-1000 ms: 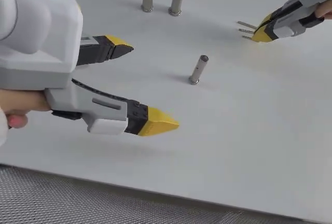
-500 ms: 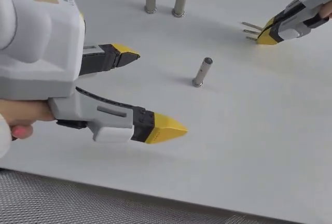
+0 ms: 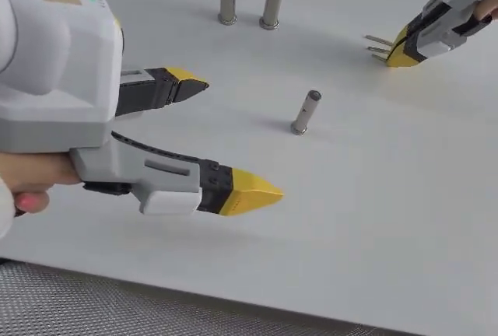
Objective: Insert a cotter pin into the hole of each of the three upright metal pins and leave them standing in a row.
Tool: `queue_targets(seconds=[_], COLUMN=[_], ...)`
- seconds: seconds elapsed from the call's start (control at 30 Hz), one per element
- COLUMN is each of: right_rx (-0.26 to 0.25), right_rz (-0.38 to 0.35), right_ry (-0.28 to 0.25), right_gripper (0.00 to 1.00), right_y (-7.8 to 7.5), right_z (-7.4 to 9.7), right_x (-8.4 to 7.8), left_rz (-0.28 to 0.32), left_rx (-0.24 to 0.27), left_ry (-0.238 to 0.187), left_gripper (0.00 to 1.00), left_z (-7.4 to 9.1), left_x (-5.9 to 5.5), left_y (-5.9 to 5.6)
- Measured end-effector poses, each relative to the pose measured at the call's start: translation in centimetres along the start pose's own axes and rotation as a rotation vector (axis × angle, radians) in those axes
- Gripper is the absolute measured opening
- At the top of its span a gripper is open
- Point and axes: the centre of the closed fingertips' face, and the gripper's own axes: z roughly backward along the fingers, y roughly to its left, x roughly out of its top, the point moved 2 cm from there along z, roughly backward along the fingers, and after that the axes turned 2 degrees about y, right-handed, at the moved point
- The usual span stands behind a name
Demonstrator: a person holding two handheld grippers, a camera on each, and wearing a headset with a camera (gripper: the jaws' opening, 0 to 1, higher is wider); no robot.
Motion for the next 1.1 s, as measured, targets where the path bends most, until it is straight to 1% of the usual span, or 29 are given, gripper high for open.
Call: queue_targets(seconds=[0.1, 0.2, 0.33, 0.4, 0.5, 0.57, 0.63, 0.77, 0.8, 0.83, 0.87, 0.9, 0.93, 0.97, 1.07, 1.1], right_rx=[0.006, 0.003, -0.004, -0.008, -0.008, -0.006, 0.001, -0.011, -0.019, -0.028, -0.04, -0.049, -0.057, -0.06, -0.088, -0.091], right_rz=[-0.007, -0.03, -0.025, -0.028, -0.009, -0.008, -0.003, 0.017, 0.015, 0.011, 0.009, 0.009, 0.015, 0.015, 0.006, 0.003], right_ry=[-0.01, -0.028, -0.035, -0.025, -0.009, -0.008, -0.001, 0.017, 0.015, 0.012, 0.008, 0.006, 0.002, -0.001, -0.035, -0.048], right_gripper=[0.0, 0.0, 0.0, 0.0, 0.0, 0.0, 0.0, 0.0, 0.0, 0.0, 0.0, 0.0, 0.0, 0.0, 0.0, 0.0], right_y=[-0.3, -0.3, -0.4, -0.4, -0.3, -0.3, 0.0, 0.4, 0.4, 1.2, 1.4, 0.9, 0.9, 0.9, 1.0, 1.1], right_z=[0.0, -0.1, -0.1, -0.2, -0.2, -0.2, -0.1, 0.3, 0.6, 1.0, 1.6, 1.9, 2.5, 2.7, 4.5, 4.9], right_x=[-0.1, -0.2, -0.2, -0.1, -0.1, -0.1, -0.3, -0.7, -0.8, -0.8, -0.9, -0.9, -1.0, -1.0, -1.3, -1.3], left_rz=[0.003, 0.011, 0.018, 0.021, 0.017, 0.019, 0.023, 0.033, 0.038, 0.045, 0.052, 0.057, 0.054, 0.044, 0.026, 0.021], left_rx=[0.003, 0.007, 0.009, 0.01, 0.011, 0.014, 0.02, 0.029, 0.027, 0.023, 0.018, 0.011, 0.011, 0.015, 0.012, 0.011], left_ry=[0.0, 0.002, -0.002, -0.005, -0.004, -0.009, -0.018, -0.037, -0.04, -0.044, -0.052, -0.057, -0.059, -0.063, -0.067, -0.069], left_gripper=[0.87, 0.86, 0.86, 0.86, 0.85, 0.84, 0.84, 0.84, 0.84, 0.84, 0.84, 0.83, 0.83, 0.83, 0.83, 0.83], left_z=[0.0, 0.0, 0.1, 0.1, 0.3, 0.4, 0.6, 1.0, 1.1, 1.2, 1.3, 1.4, 1.5, 1.6, 1.7, 1.8], left_x=[-0.1, -0.2, -0.3, -0.3, -0.3, -0.2, 0.1, 0.5, 0.6, 0.8, 1.0, 1.2, 1.3, 1.6, 2.0, 2.1], left_y=[0.1, 0.2, 0.2, 0.1, 0.0, 0.0, -0.1, 0.0, 0.0, 0.0, -0.1, -0.2, -0.2, -0.2, -0.3, -0.4])
